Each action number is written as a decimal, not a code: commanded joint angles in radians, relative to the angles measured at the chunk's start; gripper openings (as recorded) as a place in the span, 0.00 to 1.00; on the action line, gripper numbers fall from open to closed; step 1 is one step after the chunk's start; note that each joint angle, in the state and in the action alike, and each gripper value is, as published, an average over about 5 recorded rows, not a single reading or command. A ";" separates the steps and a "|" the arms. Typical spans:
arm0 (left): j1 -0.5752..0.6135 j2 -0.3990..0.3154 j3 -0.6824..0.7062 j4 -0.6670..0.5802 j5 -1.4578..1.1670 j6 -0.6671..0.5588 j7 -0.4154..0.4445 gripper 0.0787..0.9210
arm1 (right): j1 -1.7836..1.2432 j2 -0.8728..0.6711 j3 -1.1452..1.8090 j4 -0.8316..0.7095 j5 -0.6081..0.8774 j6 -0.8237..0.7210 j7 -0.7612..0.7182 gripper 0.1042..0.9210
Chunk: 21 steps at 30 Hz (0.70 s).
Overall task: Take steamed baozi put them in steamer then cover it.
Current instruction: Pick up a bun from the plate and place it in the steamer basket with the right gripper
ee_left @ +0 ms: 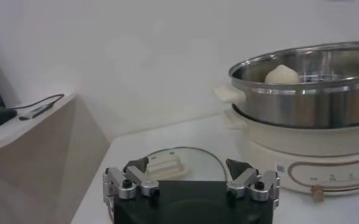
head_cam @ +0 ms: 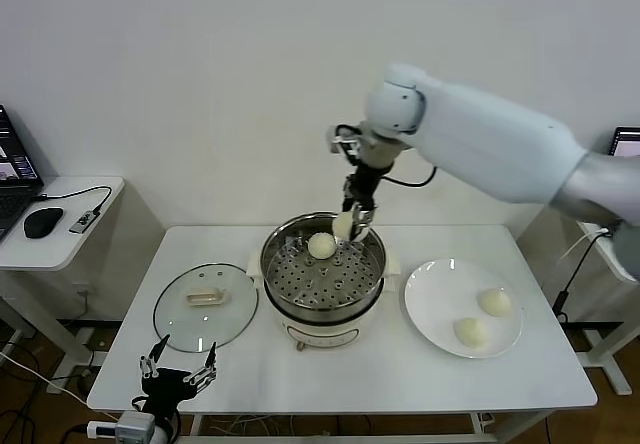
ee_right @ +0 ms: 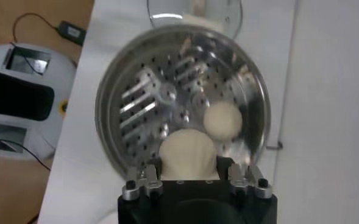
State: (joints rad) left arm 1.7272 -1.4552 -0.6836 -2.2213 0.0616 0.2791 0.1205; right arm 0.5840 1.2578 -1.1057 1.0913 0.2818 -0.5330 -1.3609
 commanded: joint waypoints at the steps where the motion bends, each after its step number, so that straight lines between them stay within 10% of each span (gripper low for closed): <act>1: -0.005 0.007 -0.003 0.002 -0.008 -0.001 0.002 0.88 | -0.128 0.203 0.010 -0.160 -0.037 -0.020 0.003 0.56; 21: -0.011 0.003 0.006 0.004 -0.022 -0.001 0.001 0.88 | -0.296 0.303 0.141 -0.317 -0.221 0.015 0.022 0.56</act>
State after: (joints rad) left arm 1.7144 -1.4530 -0.6801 -2.2177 0.0394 0.2786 0.1212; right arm 0.3531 1.5134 -1.0152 0.8402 0.1342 -0.5236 -1.3417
